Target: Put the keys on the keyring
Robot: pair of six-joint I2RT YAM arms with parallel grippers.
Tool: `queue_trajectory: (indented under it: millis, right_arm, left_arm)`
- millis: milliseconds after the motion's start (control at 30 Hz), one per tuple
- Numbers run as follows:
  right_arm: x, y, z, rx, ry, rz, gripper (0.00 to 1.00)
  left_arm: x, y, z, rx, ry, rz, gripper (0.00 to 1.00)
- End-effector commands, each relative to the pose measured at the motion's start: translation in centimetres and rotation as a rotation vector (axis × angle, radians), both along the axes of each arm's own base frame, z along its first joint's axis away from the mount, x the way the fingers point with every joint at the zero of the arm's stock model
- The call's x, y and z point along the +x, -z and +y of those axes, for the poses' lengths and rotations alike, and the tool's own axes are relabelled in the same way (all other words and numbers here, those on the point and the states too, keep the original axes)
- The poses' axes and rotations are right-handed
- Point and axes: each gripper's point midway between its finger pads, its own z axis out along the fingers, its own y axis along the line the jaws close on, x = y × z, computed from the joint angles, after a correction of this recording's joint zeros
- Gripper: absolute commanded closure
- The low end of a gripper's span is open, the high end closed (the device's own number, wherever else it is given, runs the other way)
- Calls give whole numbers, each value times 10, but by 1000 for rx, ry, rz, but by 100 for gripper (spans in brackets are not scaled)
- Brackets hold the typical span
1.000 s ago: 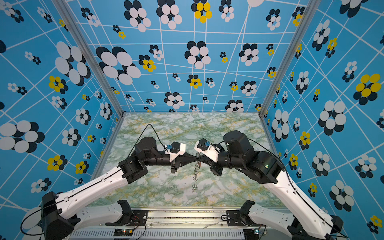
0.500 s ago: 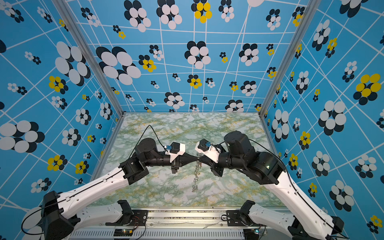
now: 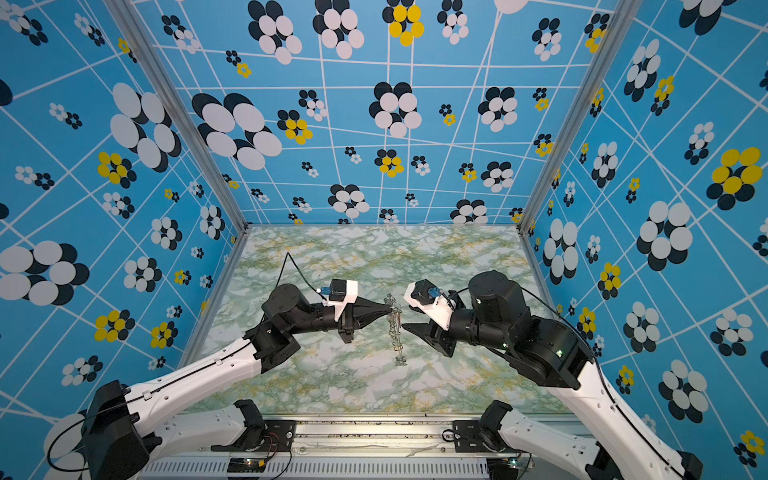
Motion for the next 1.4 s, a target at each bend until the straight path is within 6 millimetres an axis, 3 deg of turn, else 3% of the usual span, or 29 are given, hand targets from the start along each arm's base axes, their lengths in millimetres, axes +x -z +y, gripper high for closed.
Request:
queue_trajectory:
  millis: [0, 267, 567, 900, 1167, 1367]
  right_arm:
    - [1, -9, -1, 69, 30, -9, 56]
    - [4, -8, 1, 134, 41, -29, 62]
    - [-3, -31, 10, 187, -47, -110, 72]
    - [-9, -23, 24, 178, -131, -74, 80]
    - [-10, -17, 25, 162, -138, -51, 100]
    - [-9, -9, 26, 159, -129, -15, 100]
  left_arm:
    - [-9, -35, 13, -147, 22, -65, 100]
    - [-16, -44, 17, -210, 82, -80, 100]
    - [-21, -43, 13, -189, 130, -67, 100]
    - [-24, -49, 12, -195, 154, -73, 100]
    - [-24, -51, 14, -206, 145, -82, 100]
    - [-24, -59, 19, -236, 124, -99, 100]
